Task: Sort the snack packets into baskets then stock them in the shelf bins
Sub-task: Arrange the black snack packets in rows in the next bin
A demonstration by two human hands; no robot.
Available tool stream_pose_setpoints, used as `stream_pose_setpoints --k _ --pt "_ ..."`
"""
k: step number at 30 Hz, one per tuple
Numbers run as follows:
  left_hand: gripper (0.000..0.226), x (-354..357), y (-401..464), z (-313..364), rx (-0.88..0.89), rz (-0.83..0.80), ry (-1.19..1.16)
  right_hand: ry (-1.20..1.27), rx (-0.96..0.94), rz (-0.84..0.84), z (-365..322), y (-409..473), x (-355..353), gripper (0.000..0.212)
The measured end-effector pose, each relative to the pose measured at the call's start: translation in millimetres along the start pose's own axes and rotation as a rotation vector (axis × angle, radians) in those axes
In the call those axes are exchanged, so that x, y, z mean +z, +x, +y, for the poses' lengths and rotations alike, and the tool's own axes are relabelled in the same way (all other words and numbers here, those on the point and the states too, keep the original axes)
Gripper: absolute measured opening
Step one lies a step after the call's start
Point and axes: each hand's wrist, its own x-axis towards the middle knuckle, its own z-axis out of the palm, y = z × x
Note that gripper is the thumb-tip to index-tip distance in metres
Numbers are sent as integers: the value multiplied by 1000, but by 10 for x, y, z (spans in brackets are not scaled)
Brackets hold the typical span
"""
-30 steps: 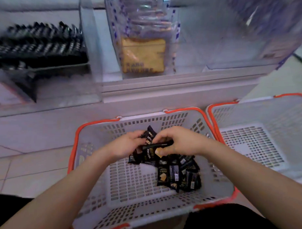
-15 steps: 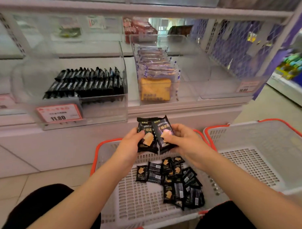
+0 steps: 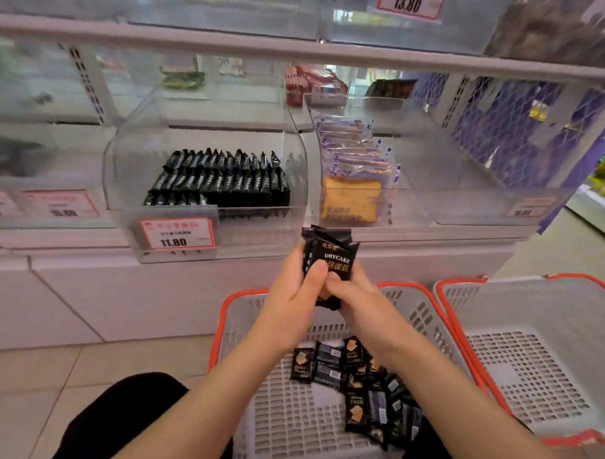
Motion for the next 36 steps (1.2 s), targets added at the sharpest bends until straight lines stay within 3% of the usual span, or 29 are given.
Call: stream_pose_setpoints --k 3,6,10,13,15,17,20,23,28,30,36 --pt "22 -317 193 295 131 104 124 77 -139 1 -309 249 205 23" --pt "25 -752 373 524 187 172 337 -4 -224 -13 -611 515 455 15" --pt "45 -1293 541 692 179 203 616 -262 -246 31 -900 869 676 13" --pt "27 -1601 725 683 62 212 758 -551 -200 172 -1038 1192 730 24" --pt "22 -1764 866 630 -61 155 946 -816 -84 152 -1065 1392 733 30" --pt "27 -1880 981 536 -134 12 1116 -1112 70 18 -1020 1541 740 27" --pt "25 -1967 1082 433 -212 -225 1141 -1345 257 -120 -886 1691 771 25" --pt "29 -2014 1165 407 -302 -366 1068 -1325 385 -194 -818 1805 807 28" --pt "44 -2021 1266 367 -342 -446 1124 -1450 320 -246 -820 1915 937 41" --pt "48 -2015 1272 350 -345 -457 1139 -1348 308 -273 -833 1916 965 43" --pt "51 -2043 1286 339 -418 -480 1099 -1099 370 -295 -803 1851 855 23"
